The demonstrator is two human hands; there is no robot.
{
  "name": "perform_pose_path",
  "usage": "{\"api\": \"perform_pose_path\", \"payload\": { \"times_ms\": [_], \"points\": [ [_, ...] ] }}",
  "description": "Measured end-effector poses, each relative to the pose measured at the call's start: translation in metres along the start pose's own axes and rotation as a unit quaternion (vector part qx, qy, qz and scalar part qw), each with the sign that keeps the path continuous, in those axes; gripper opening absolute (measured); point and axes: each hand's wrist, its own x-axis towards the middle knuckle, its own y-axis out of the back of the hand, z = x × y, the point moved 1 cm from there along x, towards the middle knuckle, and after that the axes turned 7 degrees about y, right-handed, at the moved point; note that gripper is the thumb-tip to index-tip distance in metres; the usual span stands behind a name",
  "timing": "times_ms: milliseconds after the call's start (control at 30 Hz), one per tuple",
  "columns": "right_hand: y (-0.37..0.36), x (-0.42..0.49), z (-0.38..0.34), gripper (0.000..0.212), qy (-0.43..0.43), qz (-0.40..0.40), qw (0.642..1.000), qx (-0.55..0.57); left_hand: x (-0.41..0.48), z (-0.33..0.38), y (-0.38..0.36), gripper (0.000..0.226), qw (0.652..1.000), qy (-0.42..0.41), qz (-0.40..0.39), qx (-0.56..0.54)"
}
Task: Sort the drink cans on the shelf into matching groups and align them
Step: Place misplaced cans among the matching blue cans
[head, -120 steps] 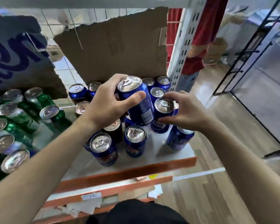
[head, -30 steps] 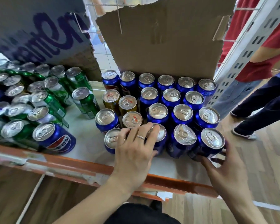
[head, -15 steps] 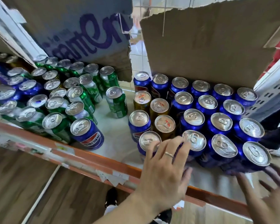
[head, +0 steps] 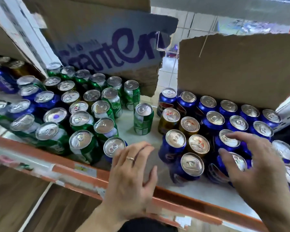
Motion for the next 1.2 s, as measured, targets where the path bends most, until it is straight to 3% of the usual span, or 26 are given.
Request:
{"api": "perform_pose_path", "payload": {
  "times_ms": [100,233,400,667,800,967,1067,1200],
  "points": [
    [-0.021,0.032,-0.002,0.027,-0.002,-0.131,0.99,-0.043,0.005,-0.02,0.009,0.04,1.0,-0.005,0.007,-0.005],
    [-0.038,0.058,-0.004,0.046,-0.039,-0.321,0.937,-0.129,0.002,-0.038,0.012,0.037,1.0,-0.008,0.0,-0.016],
    [-0.06,0.074,0.002,0.054,-0.062,-0.408,0.893,-0.178,-0.001,-0.047,0.017,0.037,0.999,-0.031,-0.018,-0.027],
    [-0.06,0.08,0.006,0.07,-0.117,-0.502,0.849,-0.114,0.004,-0.053,0.021,0.034,0.996,-0.067,-0.034,-0.049],
    [-0.064,0.079,0.008,0.075,-0.125,-0.497,0.853,-0.101,0.008,-0.053,0.023,0.034,0.995,-0.067,-0.056,-0.057],
    [-0.064,0.074,0.012,0.075,-0.028,-0.446,0.88,-0.159,0.047,-0.039,0.03,0.041,0.992,-0.09,-0.085,-0.029],
    [-0.049,0.078,0.009,0.081,0.02,-0.397,0.905,-0.154,0.094,-0.023,0.024,0.05,0.986,-0.114,-0.118,0.034],
    [-0.019,0.081,0.013,0.083,-0.025,-0.323,0.946,-0.035,0.161,-0.002,-0.01,0.06,0.944,-0.124,-0.234,0.195]
  ]
}}
